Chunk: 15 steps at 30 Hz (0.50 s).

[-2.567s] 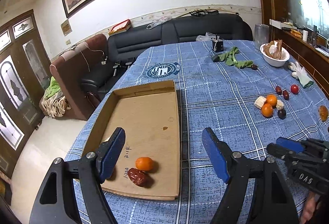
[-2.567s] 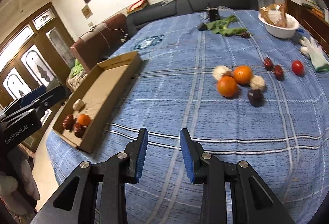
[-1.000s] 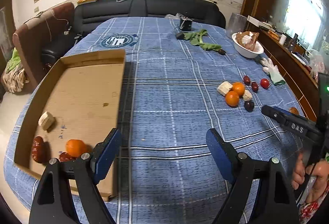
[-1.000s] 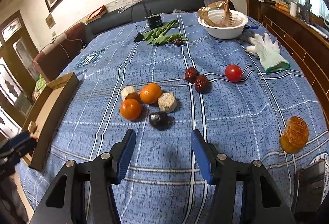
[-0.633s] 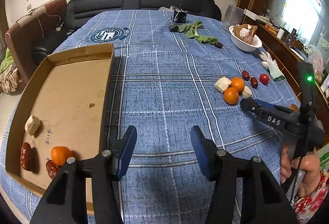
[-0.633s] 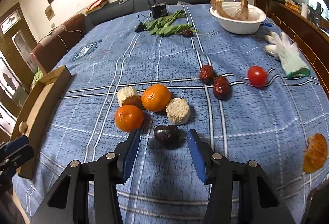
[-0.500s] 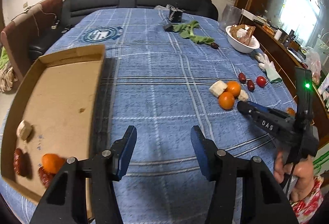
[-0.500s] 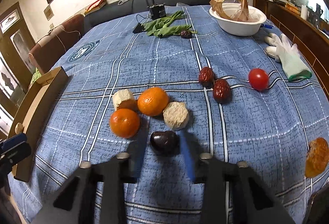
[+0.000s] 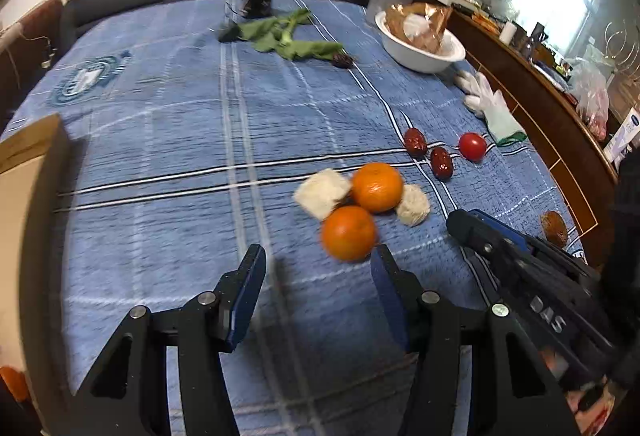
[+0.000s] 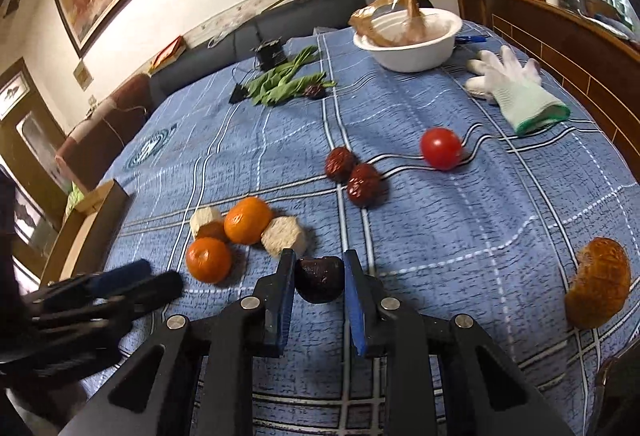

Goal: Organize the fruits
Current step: 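Grasp an orange with the left tool while the right tool grasps the dark plum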

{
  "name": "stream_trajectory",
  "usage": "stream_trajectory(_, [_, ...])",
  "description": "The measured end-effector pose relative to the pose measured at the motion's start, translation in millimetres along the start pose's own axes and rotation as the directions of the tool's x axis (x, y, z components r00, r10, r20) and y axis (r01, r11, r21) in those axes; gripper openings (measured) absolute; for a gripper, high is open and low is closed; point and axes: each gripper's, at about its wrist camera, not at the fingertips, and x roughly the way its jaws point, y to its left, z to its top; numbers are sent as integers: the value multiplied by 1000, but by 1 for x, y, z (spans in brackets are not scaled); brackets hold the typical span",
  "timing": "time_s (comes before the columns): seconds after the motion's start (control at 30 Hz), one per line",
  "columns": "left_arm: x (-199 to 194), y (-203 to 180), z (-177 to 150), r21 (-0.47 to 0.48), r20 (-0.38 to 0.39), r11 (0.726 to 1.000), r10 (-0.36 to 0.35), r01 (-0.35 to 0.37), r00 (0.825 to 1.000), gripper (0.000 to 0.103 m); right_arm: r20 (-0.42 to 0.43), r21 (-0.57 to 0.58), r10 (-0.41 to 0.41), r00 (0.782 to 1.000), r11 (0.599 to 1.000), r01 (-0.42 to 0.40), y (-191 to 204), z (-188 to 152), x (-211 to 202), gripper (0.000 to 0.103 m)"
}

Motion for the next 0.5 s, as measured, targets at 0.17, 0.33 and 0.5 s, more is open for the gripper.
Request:
stream_trajectory(0.17, [16,-9,3,15,6,999,30,-30,1000,53,3,-1,5,1000,1000,-5,0,2,0,25])
stream_trajectory(0.33, [16,-14,1,34,25,999,-3,3,1000,30,24,-39,-10,1000,999,10,7,2,-2,25])
stream_trajectory(0.5, [5,-9,-5,12,38,1000,5,-5,999,30,34,-49,-18,999,999,20,8,2,-3,25])
